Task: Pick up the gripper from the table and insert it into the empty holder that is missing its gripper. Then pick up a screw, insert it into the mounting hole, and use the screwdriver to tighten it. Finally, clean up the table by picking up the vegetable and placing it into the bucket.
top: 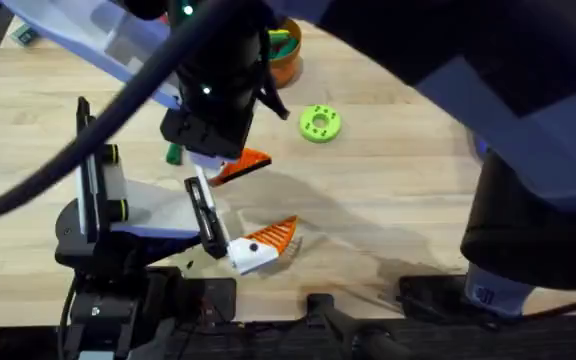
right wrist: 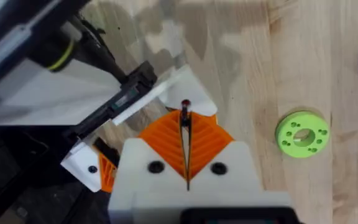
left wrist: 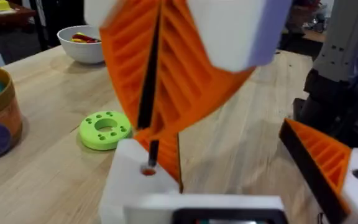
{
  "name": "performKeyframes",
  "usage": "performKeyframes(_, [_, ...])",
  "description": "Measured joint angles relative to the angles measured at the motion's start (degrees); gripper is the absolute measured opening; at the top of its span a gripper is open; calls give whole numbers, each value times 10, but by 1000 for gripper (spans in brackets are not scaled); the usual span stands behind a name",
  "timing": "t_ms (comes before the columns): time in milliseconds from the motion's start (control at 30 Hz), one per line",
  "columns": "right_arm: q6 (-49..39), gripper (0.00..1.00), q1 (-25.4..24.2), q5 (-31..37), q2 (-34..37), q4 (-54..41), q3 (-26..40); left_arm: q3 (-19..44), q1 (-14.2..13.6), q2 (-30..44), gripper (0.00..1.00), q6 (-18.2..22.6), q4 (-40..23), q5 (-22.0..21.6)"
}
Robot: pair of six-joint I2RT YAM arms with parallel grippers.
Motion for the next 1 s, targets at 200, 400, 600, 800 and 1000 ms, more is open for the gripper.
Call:
performKeyframes(200, [0,6,0,0,18,0,0,0,0,0,986,0,0,0])
performKeyframes(400, [0,6,0,0,25,0,0,0,0,0,985,0,0,0])
performKeyframes(600, [0,6,0,0,25,0,0,0,0,0,985,0,0,0])
performKeyframes(800, [0,510,0,0,25,0,0,0,0,0,987,0,0,0])
performKeyframes(1000, [-8,965,-6,10,24,-4,0,0,0,0,986,-1,0,0])
